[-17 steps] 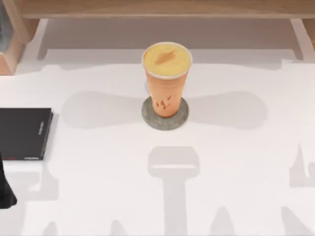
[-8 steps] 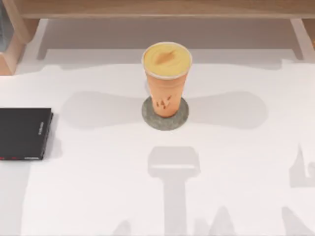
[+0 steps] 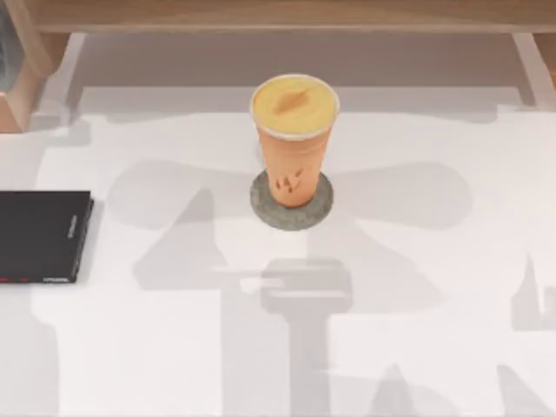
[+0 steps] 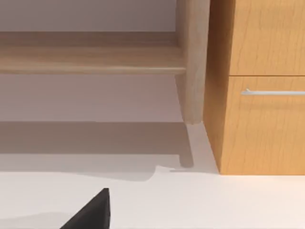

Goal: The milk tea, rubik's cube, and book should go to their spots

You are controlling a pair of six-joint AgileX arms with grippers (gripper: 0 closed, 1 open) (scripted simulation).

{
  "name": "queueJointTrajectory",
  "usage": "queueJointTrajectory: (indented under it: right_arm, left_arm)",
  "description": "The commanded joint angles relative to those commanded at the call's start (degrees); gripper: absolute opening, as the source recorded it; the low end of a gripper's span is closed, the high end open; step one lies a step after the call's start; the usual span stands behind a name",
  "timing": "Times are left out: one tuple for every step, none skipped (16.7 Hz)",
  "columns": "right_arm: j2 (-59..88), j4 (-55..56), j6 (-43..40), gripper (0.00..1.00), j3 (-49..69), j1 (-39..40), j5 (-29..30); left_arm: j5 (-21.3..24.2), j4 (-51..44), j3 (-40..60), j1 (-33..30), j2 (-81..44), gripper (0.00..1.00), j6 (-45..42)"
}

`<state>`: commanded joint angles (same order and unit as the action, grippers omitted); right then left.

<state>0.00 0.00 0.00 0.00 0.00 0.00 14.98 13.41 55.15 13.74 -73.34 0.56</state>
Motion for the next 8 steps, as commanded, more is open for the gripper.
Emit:
queueJointTrajectory:
  right_arm:
    - [0.0, 0.0, 0.0, 1.0, 0.0, 0.0, 0.0]
    - [0.0, 0.0, 0.0, 1.0, 0.0, 0.0, 0.0]
    - [0.0, 0.0, 0.0, 1.0, 0.0, 0.0, 0.0]
    - [0.0, 0.0, 0.0, 1.0, 0.0, 0.0, 0.0]
    - [0.0, 0.0, 0.0, 1.0, 0.0, 0.0, 0.0]
    - [0.0, 0.0, 0.0, 1.0, 0.0, 0.0, 0.0]
    - [0.0, 0.0, 0.0, 1.0, 0.0, 0.0, 0.0]
    - [0.0, 0.0, 0.0, 1.0, 0.0, 0.0, 0.0]
  left_arm:
    - [0.85, 2.75, 3.16, 0.7, -6.37, 1.0, -0.01]
    - [1.64, 5.42, 6.22, 1.38, -12.31, 1.0, -0.01]
    - [2.38, 8.01, 9.15, 2.03, -17.73, 1.0, -0.01]
    - [3.05, 10.5, 11.91, 2.64, -22.56, 1.0, -0.01]
    - [3.67, 12.85, 14.42, 3.19, -26.78, 1.0, -0.01]
    - [4.27, 15.04, 16.62, 3.7, -30.4, 1.0, -0.01]
    - [4.84, 16.98, 18.49, 4.16, -33.43, 1.0, -0.04]
    - [5.35, 18.61, 20.0, 4.55, -35.88, 1.0, -0.06]
